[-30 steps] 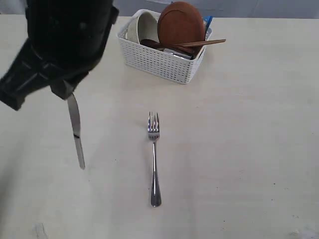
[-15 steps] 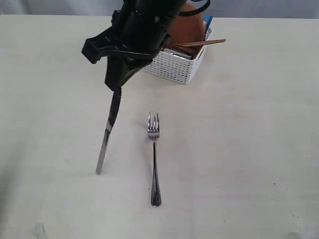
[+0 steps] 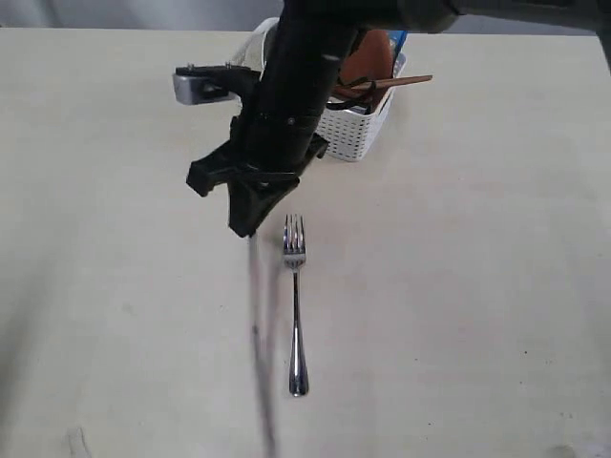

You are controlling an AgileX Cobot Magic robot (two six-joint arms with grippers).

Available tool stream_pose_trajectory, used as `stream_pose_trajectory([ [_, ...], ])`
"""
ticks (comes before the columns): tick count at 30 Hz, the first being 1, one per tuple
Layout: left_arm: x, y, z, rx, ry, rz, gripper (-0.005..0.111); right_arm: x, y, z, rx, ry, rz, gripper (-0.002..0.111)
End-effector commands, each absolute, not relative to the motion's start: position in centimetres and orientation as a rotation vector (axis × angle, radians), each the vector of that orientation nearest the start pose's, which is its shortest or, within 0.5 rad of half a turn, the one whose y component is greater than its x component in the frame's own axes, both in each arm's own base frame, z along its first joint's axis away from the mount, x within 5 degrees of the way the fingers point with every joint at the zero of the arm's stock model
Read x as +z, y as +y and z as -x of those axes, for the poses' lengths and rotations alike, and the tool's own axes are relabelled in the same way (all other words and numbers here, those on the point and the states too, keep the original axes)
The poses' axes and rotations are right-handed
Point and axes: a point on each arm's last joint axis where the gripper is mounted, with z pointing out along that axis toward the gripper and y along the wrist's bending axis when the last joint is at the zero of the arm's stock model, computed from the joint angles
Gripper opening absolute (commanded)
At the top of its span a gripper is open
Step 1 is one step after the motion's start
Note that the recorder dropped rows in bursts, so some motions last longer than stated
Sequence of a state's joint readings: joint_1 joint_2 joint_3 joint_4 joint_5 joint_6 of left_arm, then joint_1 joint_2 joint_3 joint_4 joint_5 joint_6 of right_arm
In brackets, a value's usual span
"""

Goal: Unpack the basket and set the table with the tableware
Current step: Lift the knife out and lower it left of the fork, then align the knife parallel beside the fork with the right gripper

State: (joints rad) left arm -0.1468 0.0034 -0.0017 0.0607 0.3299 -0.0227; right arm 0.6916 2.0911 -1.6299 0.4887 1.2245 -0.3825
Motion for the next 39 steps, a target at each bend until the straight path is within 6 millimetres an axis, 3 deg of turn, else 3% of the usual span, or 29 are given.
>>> stream_pose_trajectory([
  [1, 18.4, -0.7, -5.4, -0.071, 1.797, -0.153, 0.0, 18.9, 29.4, -30.6, 0.591, 2.766, 1.387, 0.0],
  [8, 18.4, -0.7, -5.4, -0.071, 1.797, -0.153, 0.0, 19.0, 29.9, -31.3, 0.601, 2.723, 1.262, 0.0],
  [21, 18.4, -0.7, -5.4, -0.071, 1.797, -0.153, 0.0, 19.0, 29.3, -30.1, 0.614, 2.957, 1.16, 0.0],
  [26, 18.4, -0.7, -5.4, -0.071, 1.797, -0.153, 0.0, 19.5, 30.1, -29.5, 0.808, 2.987, 1.084, 0.0],
  [30, 18.4, -0.7, -5.4, -0.071, 1.797, -0.153, 0.0, 19.9, 31.0, -29.7, 0.958, 2.932, 0.996, 0.0],
  [39, 18.4, -0.7, -5.4, -0.071, 1.797, -0.153, 0.0, 19.3, 31.3, -31.8, 0.823, 2.801, 0.827, 0.0],
])
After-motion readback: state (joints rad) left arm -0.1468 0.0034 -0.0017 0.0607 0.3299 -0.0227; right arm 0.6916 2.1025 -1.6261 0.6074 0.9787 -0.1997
